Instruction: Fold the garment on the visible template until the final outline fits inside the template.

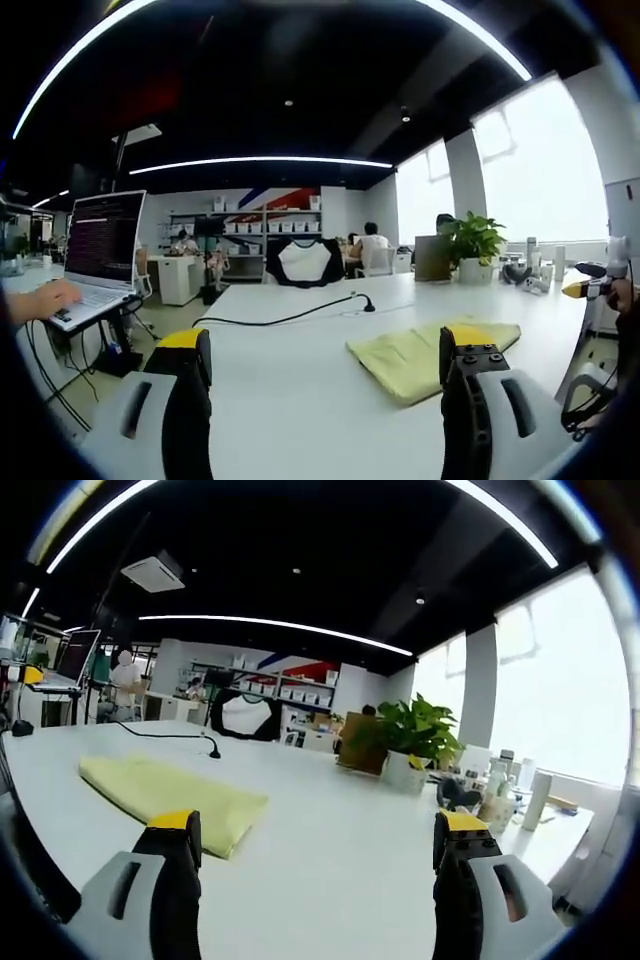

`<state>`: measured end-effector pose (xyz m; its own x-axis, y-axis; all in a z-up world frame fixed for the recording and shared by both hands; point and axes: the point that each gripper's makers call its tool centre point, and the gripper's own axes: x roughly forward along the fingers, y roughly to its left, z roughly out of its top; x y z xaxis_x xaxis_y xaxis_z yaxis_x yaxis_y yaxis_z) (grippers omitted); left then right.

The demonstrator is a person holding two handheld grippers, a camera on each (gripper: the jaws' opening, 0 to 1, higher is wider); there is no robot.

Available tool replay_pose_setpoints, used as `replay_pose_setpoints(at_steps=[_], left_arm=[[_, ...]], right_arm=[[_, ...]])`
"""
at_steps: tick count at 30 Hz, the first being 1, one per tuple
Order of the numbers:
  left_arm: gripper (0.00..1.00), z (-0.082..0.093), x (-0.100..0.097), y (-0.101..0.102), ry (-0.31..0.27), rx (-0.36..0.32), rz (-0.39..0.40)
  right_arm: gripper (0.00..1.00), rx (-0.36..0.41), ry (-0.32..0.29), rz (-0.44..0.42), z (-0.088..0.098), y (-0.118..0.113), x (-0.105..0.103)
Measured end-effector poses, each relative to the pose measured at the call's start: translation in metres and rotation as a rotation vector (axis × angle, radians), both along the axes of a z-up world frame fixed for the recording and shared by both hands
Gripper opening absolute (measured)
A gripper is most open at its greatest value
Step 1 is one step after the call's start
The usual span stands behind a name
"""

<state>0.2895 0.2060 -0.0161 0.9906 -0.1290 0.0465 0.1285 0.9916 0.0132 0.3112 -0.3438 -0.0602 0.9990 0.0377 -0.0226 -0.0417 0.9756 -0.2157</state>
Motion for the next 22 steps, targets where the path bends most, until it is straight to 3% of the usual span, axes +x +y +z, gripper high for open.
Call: replay_pose_setpoints(at_steps=[22], left_arm=[[1.0,0.0029,-0.0031,-0.0008,-0.004,0.001,0.006]], right_arm=[[0.99,-0.001,0.014,0.001,-0.0027,0.0008,-0.0002]])
